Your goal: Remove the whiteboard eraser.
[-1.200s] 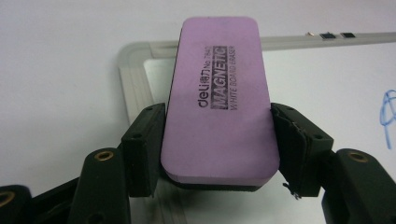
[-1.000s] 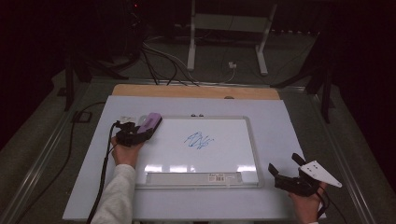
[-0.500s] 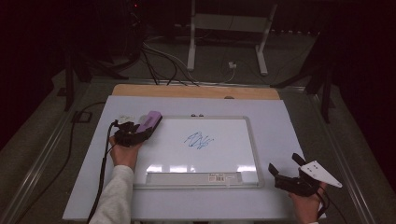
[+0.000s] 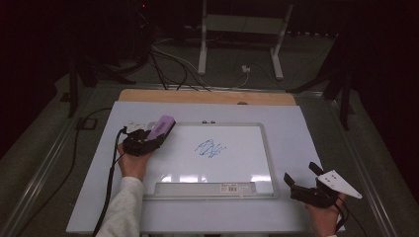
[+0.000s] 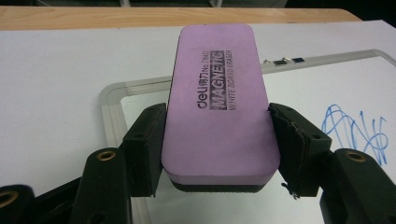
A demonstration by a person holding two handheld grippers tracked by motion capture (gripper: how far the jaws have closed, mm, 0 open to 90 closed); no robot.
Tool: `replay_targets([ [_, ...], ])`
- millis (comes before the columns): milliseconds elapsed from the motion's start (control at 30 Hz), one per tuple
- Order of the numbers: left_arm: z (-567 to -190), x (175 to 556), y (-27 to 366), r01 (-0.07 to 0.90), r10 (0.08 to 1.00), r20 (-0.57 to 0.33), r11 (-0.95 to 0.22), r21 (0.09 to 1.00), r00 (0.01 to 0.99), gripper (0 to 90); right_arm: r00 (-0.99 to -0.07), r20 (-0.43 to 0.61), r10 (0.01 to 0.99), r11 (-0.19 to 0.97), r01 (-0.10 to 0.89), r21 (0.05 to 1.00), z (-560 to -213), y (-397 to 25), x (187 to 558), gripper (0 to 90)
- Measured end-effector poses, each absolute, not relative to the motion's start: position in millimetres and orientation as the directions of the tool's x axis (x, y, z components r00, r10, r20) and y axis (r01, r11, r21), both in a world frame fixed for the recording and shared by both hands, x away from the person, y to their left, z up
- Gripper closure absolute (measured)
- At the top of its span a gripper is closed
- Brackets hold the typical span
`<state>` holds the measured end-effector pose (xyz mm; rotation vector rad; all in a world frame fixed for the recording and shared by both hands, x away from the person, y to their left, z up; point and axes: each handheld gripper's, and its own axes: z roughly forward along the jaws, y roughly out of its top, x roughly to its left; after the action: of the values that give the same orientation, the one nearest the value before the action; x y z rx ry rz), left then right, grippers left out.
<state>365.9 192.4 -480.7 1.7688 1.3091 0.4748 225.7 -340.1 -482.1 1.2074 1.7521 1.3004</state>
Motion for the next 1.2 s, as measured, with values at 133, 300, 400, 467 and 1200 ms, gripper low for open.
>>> replay_targets([
  [133, -478.8, 364.9, 186.3, 0.574, 0.903, -0.176, -0.091, 0.814, 0.392, 41.6, -0.375, 0.030, 0.926, 0.089, 0.296, 0.951, -482.0, -340.2, 225.8, 0.2],
  [300, -477.6, 363.2, 176.7, 0.565, 0.896, -0.168, -0.106, 0.818, 0.410, 41.6, -0.375, 0.028, 0.927, 0.091, 0.297, 0.951, -481.9, -339.9, 225.7, 0.2],
  [400, -477.0, 363.1, 172.0, 0.563, 0.893, -0.166, -0.111, 0.819, 0.419, 41.6, -0.375, 0.029, 0.927, 0.090, 0.296, 0.951, -481.9, -340.1, 225.7, 0.2],
  [467, -476.4, 363.1, 169.0, 0.561, 0.889, -0.169, -0.114, 0.820, 0.426, 41.6, -0.375, 0.029, 0.927, 0.090, 0.296, 0.951, -481.8, -340.4, 225.6, 0.2],
  [1200, -478.4, 362.2, 138.5, 0.546, 0.860, -0.148, -0.170, 0.820, 0.489, 41.6, -0.376, 0.027, 0.926, 0.093, 0.298, 0.950, -482.1, -339.5, 225.7, 0.2],
])
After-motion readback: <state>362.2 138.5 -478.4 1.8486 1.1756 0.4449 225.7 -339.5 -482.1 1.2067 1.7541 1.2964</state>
